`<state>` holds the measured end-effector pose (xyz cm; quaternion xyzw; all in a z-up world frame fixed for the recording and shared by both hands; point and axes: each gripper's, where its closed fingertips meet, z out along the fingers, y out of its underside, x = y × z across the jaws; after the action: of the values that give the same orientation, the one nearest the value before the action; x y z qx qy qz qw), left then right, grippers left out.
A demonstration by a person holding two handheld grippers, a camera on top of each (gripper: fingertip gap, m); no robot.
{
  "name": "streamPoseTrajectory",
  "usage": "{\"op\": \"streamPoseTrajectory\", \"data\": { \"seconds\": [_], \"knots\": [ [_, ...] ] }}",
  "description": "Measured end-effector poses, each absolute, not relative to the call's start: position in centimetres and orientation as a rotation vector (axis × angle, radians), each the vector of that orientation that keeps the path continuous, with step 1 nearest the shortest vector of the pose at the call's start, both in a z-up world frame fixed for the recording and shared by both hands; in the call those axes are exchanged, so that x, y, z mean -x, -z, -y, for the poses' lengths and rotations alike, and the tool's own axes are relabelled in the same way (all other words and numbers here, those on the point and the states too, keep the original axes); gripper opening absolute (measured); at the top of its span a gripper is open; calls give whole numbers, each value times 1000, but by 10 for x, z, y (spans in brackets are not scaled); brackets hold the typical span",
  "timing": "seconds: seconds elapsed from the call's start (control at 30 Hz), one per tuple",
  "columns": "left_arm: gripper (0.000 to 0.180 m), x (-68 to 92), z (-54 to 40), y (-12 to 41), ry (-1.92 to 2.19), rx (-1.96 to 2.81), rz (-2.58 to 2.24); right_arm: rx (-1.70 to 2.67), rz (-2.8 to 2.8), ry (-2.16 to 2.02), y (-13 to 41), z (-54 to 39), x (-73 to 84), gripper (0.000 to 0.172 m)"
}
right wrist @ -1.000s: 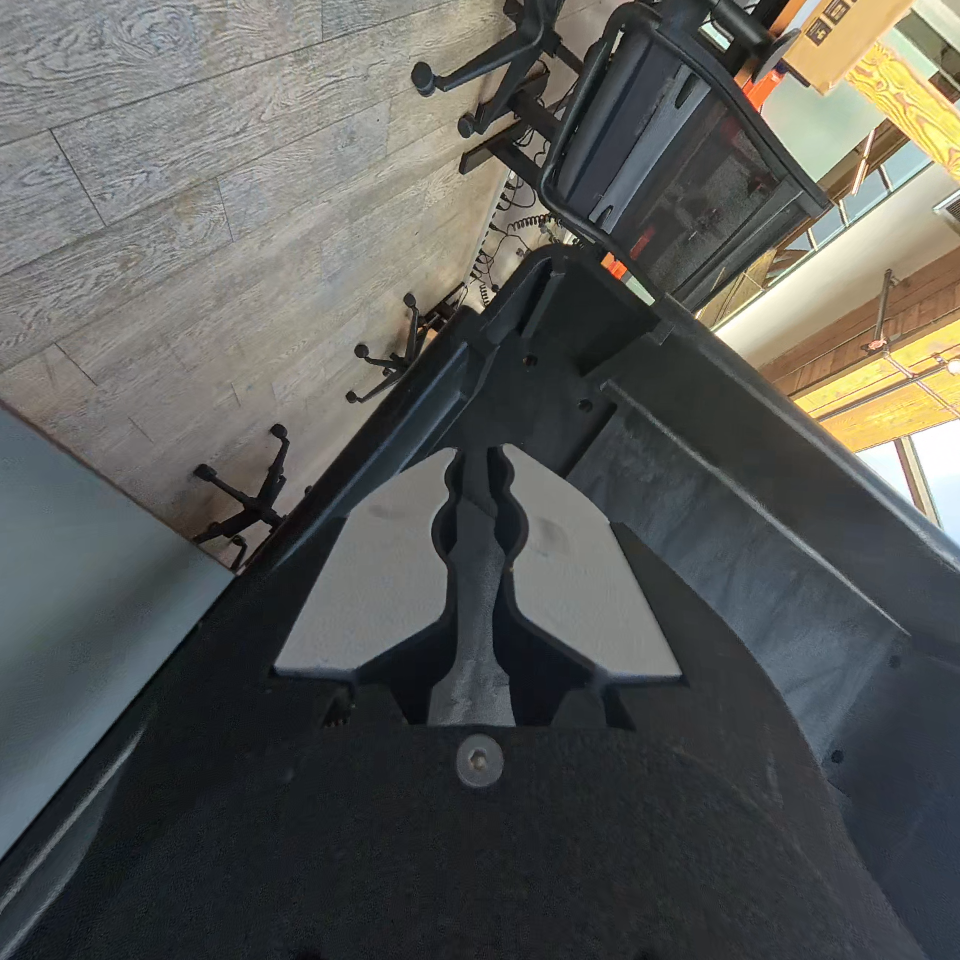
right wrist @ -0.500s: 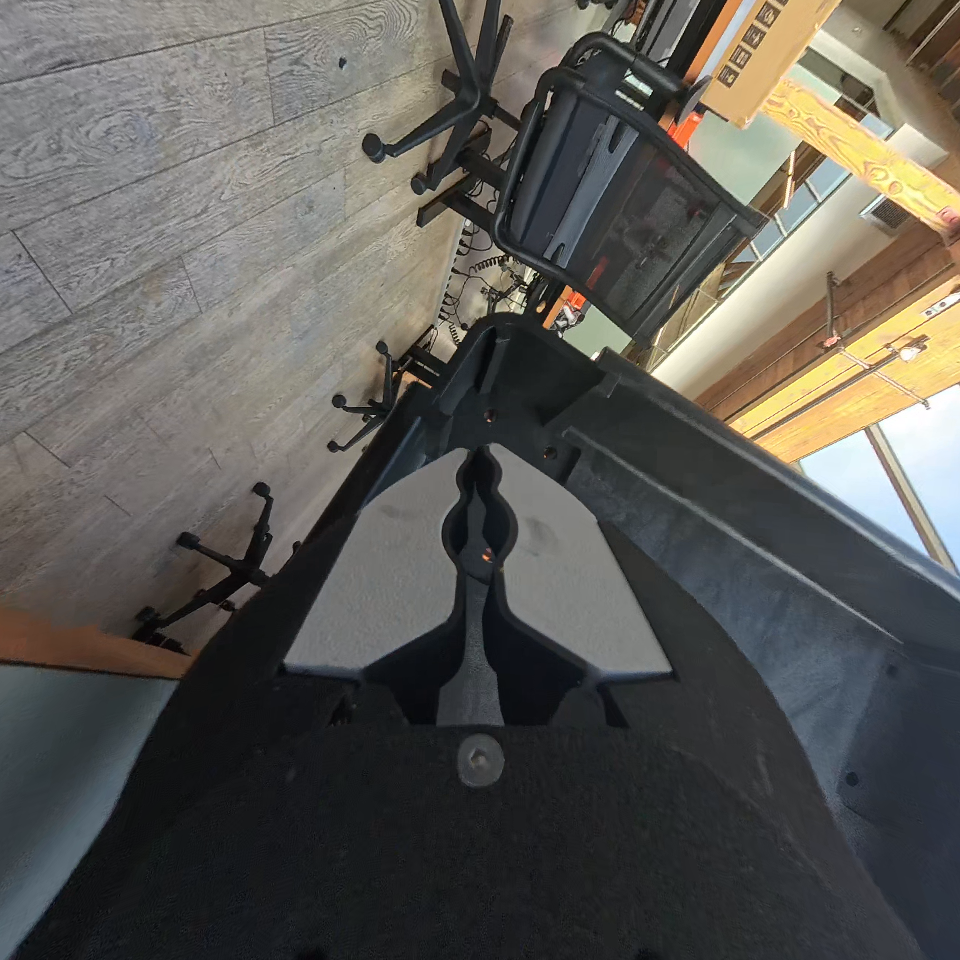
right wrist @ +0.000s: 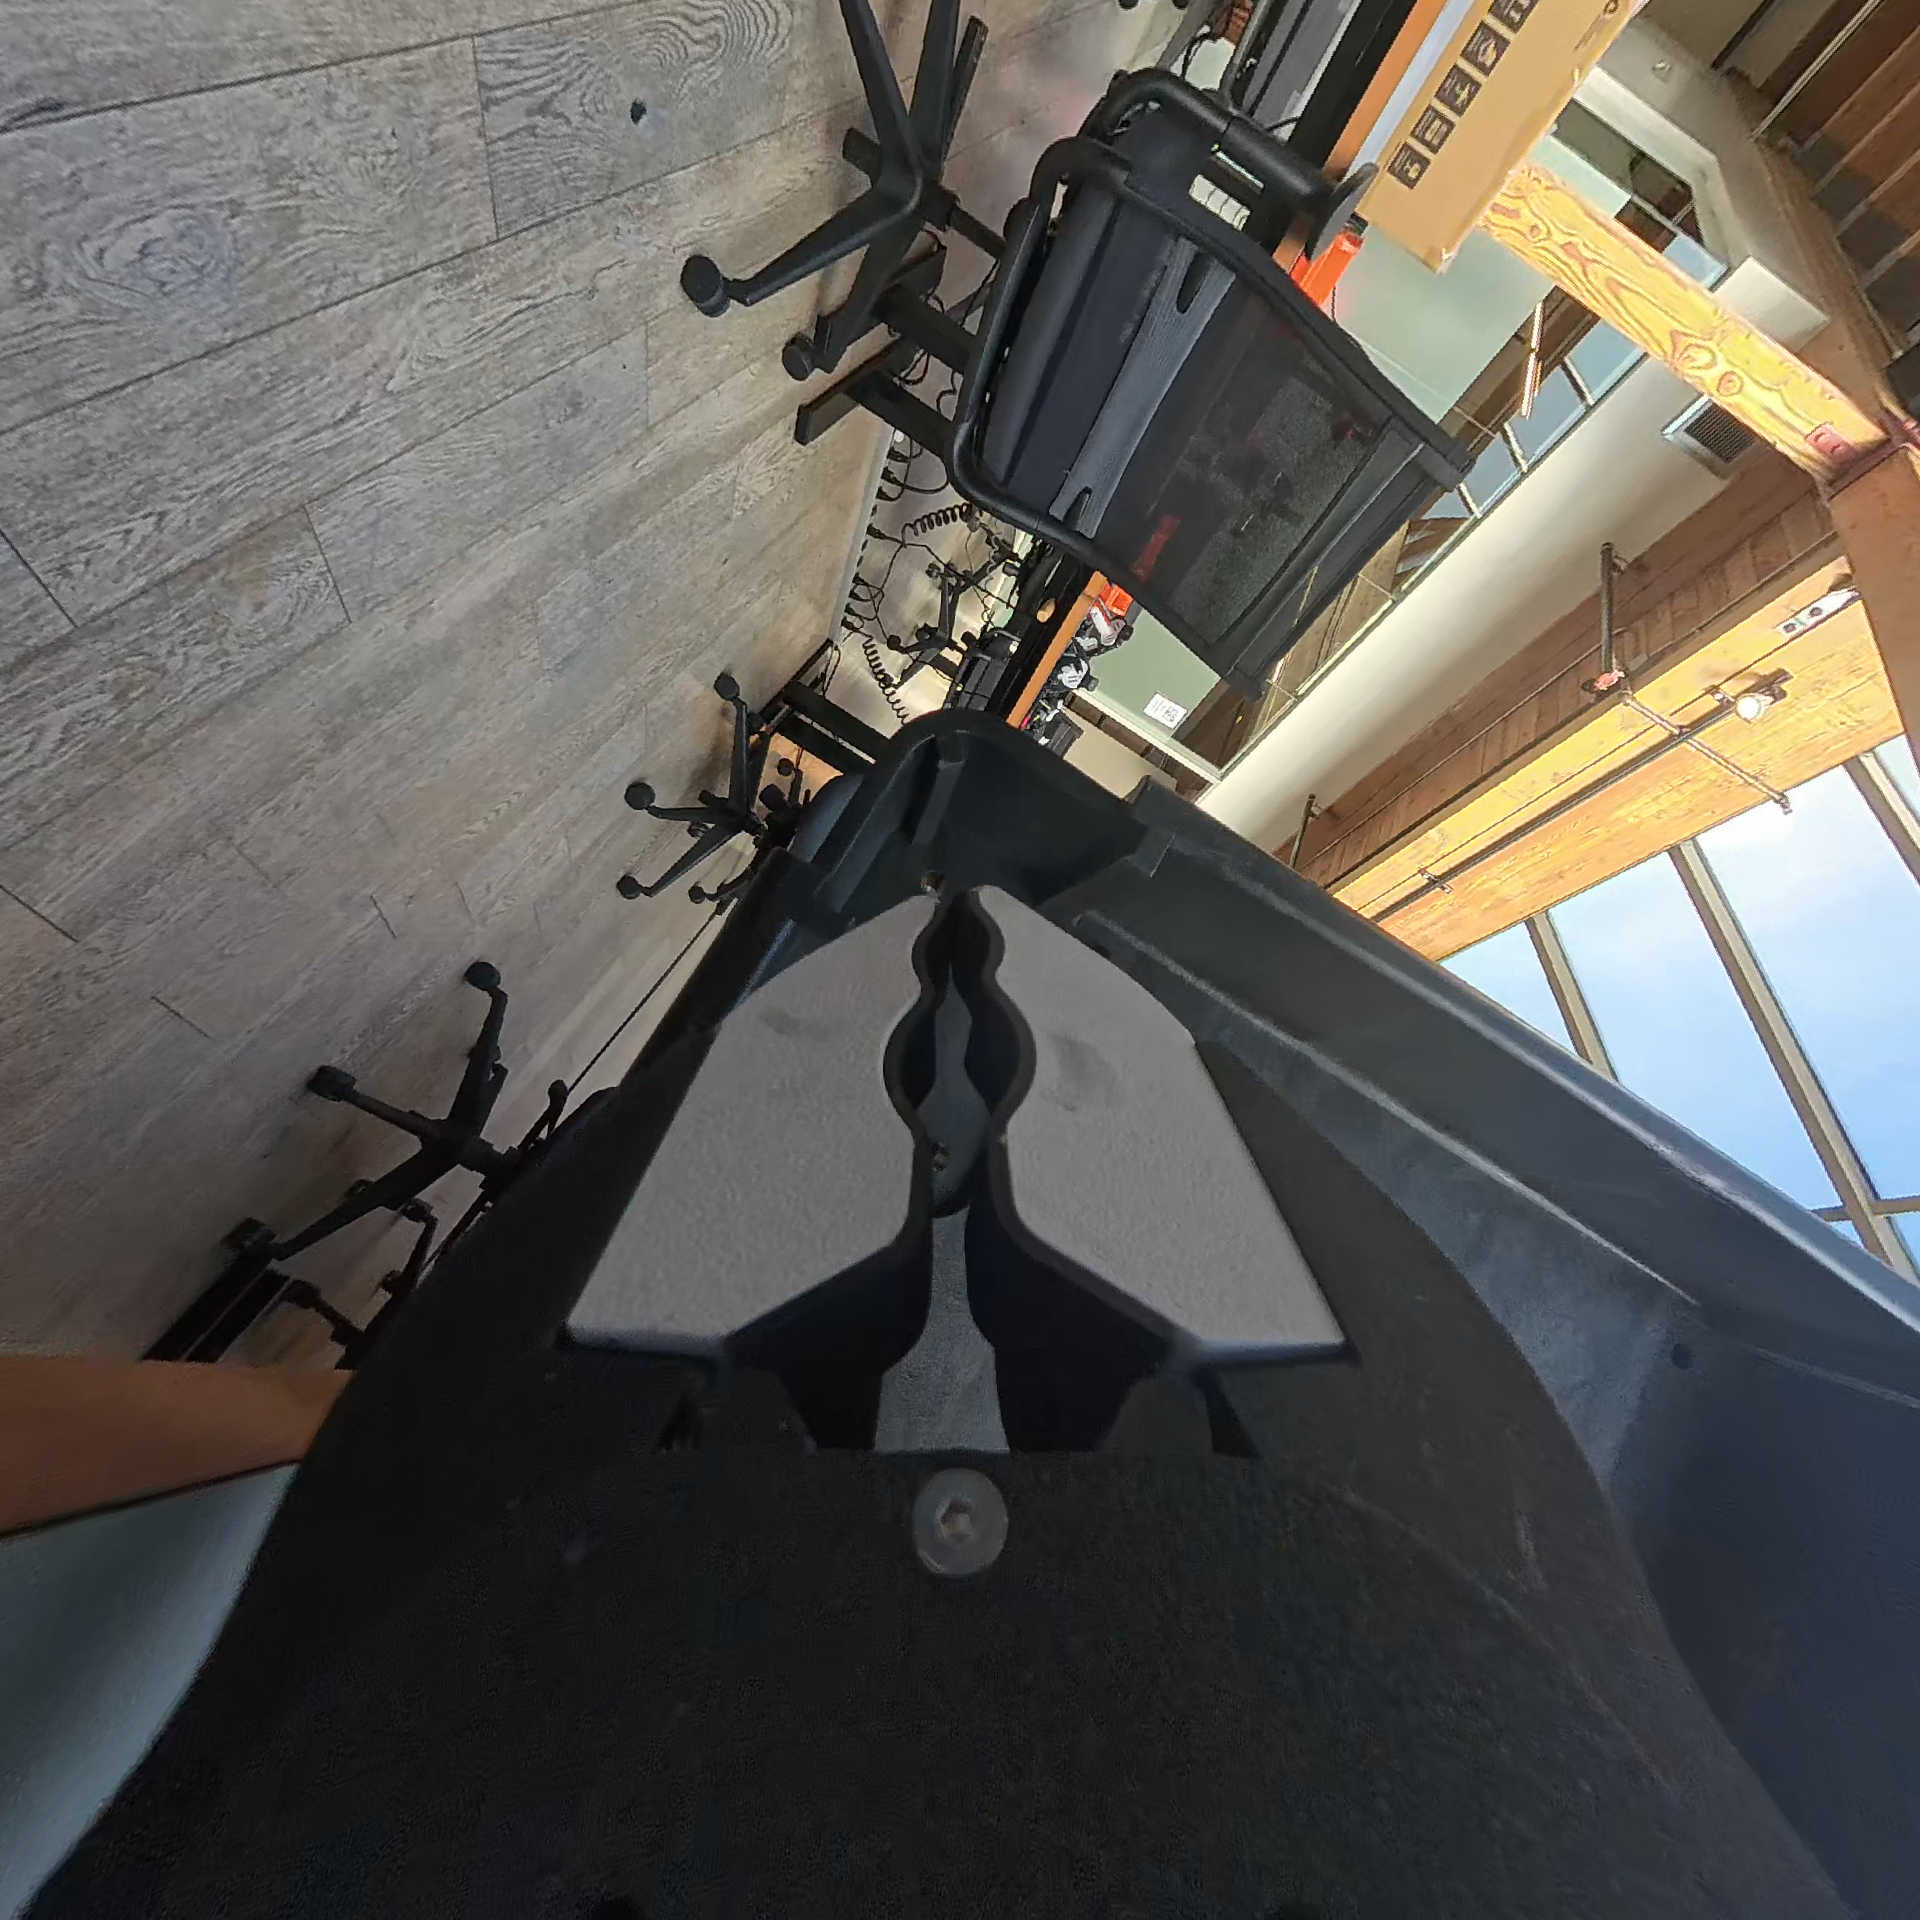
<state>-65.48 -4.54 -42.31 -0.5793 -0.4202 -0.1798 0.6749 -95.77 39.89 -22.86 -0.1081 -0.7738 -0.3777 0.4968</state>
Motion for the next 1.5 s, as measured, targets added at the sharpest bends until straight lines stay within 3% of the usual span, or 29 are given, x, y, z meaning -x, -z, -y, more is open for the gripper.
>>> {"op": "streamPoseTrajectory", "data": {
  "seconds": [0.47, 0.8, 1.1, 1.5],
  "knots": [
    [50, 658, 42, 413, 397, 1286, 926, 211, 1896, 921, 225, -391, 930, 0],
    [50, 659, 46, 402, 331, 1318, 893, 328, 1972, 924, 174, -361, 793, 1],
    [50, 638, 55, 379, 251, 1349, 796, 422, 2171, 755, 149, -293, 584, 0],
    [48, 545, 62, 327, 168, 1203, 718, 16, 2288, 617, 130, -115, 469, 0]
  ]
}}
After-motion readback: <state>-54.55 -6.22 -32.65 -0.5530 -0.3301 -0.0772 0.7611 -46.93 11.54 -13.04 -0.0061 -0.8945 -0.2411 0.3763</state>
